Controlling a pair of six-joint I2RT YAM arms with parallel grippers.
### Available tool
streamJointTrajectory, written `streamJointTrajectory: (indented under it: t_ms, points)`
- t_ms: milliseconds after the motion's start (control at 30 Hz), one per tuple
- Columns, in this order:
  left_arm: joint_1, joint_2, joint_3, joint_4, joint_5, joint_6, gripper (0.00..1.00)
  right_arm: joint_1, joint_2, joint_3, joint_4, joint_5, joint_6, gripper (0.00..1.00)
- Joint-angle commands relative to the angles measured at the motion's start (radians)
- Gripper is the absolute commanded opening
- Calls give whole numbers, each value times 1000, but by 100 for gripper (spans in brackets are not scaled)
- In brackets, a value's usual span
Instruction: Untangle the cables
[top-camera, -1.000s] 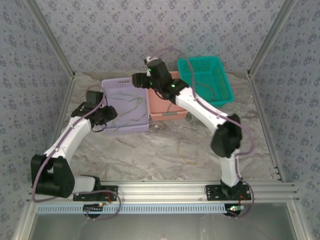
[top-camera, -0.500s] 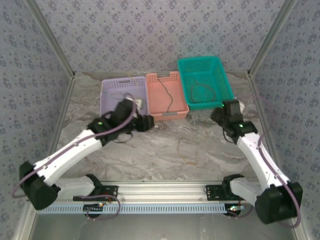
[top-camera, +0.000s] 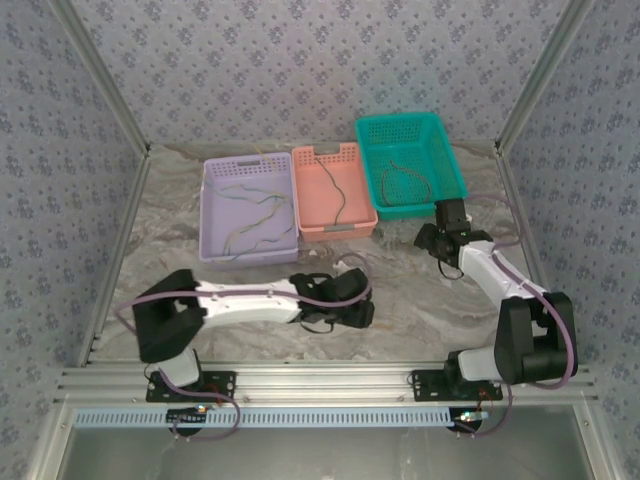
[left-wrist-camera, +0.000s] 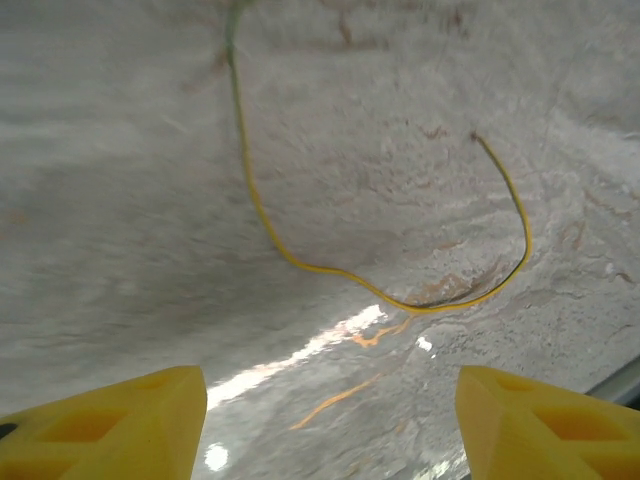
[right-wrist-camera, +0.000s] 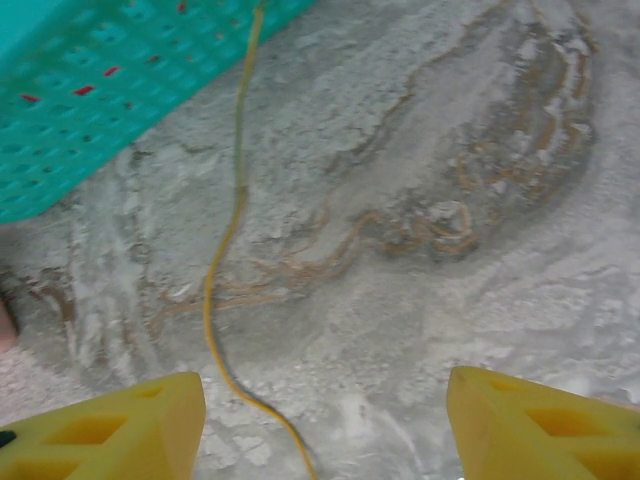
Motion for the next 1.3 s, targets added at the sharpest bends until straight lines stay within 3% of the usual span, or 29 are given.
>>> streamJointTrajectory:
  t_ms: [0,100,167,267,367,500,867,967,1067,1267]
  points:
    - [-25,88,58,58,-7,-192,66,36,-19,16,40,31,-12,66]
    - [-35,123,71,117,11,-320,59,44,-61,-16,37,38,-6,66]
    - [-58,116,102,133,-24,-337,56,46,-96,-29,24,48,-11,66]
    - [-106,168,338,-127,-165,-185,59,43,-147,-32,-15,65,-16,66]
    - [-102,279,507,-313,-165,-117,55,27,-200,-27,-60,67,-12,66]
    - [-76,386,578,-372,-105,-76,46,-12,-261,-9,-127,51,-4,66]
    - [-72,554,760,-466,-74,67,43,-71,-298,-23,-129,-28,2,66]
    - [-75,562,758,-447,-66,84,32,-76,-286,-36,-107,-34,9,66]
    - [-80,547,743,-430,-76,101,1,-82,-250,-44,-79,-56,14,66]
    - [-107,370,636,-452,-121,172,0,-88,-145,-27,-34,-70,-8,67]
